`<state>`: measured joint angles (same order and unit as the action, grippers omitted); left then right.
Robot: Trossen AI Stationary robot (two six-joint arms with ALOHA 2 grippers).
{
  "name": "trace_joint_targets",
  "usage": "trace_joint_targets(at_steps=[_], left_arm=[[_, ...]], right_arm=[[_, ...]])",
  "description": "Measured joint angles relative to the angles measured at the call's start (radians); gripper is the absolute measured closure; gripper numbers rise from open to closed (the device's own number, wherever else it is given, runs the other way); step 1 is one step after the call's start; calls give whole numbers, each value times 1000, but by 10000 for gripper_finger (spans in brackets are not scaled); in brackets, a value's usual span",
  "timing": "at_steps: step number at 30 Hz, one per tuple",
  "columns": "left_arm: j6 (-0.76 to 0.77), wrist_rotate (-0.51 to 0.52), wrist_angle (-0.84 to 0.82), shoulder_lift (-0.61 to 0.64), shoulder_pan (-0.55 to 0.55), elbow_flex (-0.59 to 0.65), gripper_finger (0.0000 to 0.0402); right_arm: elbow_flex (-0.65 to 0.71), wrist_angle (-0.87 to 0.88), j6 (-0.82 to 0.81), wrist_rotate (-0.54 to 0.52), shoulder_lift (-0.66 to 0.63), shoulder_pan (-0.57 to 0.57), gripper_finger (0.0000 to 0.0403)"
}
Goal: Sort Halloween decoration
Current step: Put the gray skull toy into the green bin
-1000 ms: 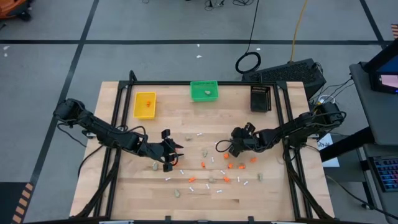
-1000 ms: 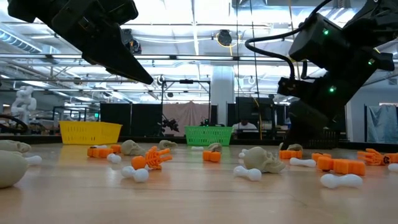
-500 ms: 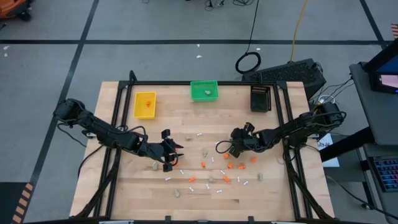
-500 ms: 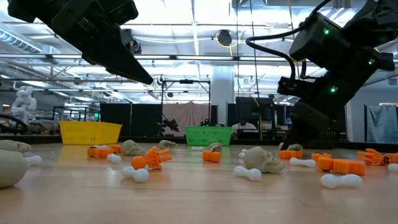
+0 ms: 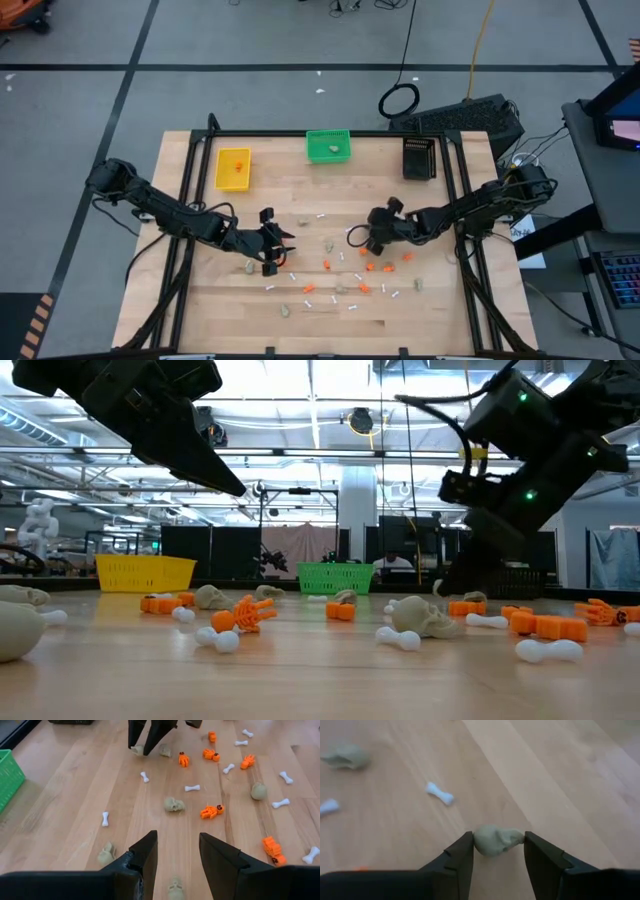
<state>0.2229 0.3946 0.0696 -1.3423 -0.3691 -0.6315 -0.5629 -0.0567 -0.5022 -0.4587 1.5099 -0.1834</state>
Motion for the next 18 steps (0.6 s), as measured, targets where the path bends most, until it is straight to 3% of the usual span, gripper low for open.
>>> trace_joint_targets(at_steps=[14,18], left_arm=[[0,0,-1,0,0,0,259],[2,0,-1,0,0,0,259]], right_arm=[[0,-327,158,76,0,-5,275],[0,-313,159,78,-1,-8,284]])
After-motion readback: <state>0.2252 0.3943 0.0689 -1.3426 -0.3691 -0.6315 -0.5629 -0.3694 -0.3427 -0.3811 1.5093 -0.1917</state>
